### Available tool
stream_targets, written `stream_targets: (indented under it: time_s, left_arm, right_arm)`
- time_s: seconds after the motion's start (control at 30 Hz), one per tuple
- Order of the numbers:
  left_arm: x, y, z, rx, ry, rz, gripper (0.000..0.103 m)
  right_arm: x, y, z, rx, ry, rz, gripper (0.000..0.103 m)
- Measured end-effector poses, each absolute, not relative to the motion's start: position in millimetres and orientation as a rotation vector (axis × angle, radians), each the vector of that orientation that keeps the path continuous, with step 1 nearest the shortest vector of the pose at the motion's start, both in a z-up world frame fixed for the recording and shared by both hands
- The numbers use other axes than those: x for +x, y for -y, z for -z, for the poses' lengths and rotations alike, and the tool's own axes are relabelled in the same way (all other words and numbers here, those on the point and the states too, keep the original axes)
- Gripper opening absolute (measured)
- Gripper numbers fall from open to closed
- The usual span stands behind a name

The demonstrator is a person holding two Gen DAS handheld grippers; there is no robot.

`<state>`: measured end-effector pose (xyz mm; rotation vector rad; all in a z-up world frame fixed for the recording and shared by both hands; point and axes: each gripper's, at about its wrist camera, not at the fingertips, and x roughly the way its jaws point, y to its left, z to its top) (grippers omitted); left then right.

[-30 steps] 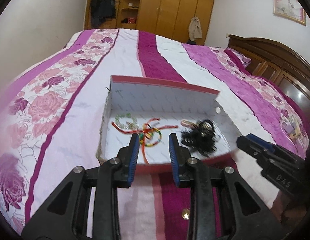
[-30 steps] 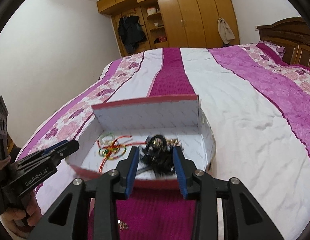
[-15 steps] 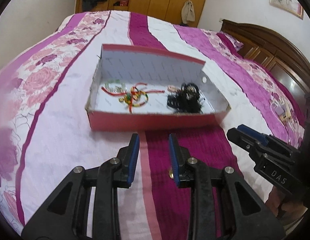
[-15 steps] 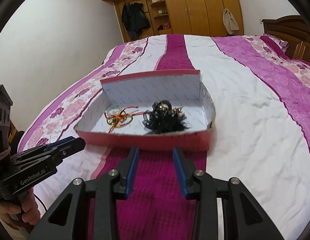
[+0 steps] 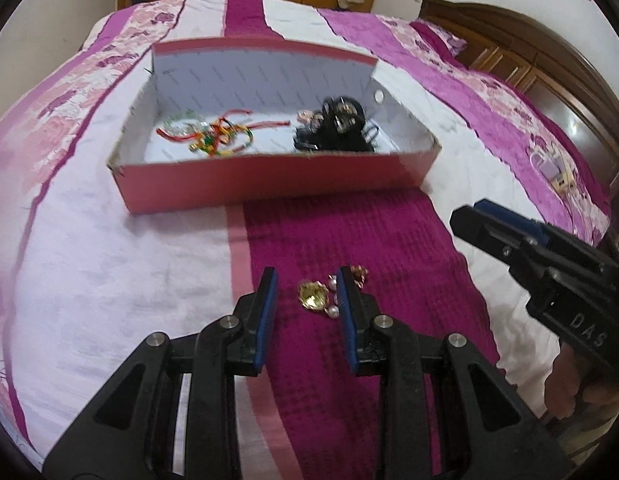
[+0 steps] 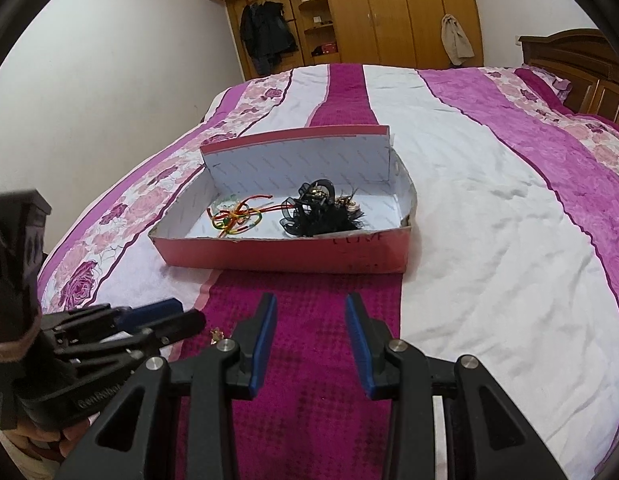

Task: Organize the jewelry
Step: 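Withdraw both tools and move the left tool to the gold pearl pendant, then grasp the gold pearl pendant with the left tool while the right tool grasps a small gold earring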

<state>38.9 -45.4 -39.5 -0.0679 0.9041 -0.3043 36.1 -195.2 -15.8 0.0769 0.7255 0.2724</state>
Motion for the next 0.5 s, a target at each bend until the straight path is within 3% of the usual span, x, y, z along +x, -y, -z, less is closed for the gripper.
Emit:
stream_targets:
  time_s: [0.4,0.5]
  left_arm:
    - [41.6,53.8,59.1,-0.003,-0.928,0.317,0.020]
    - [40.8,55.8,60.2,0.004,-0.920,0.337,0.009]
  right_arm:
    - [36.3,201.7,24.7,0.096,-0.743,-0.259,0.038]
    - [37.2,201.4,25.9,0.098,-0.747,-0.261,0.038]
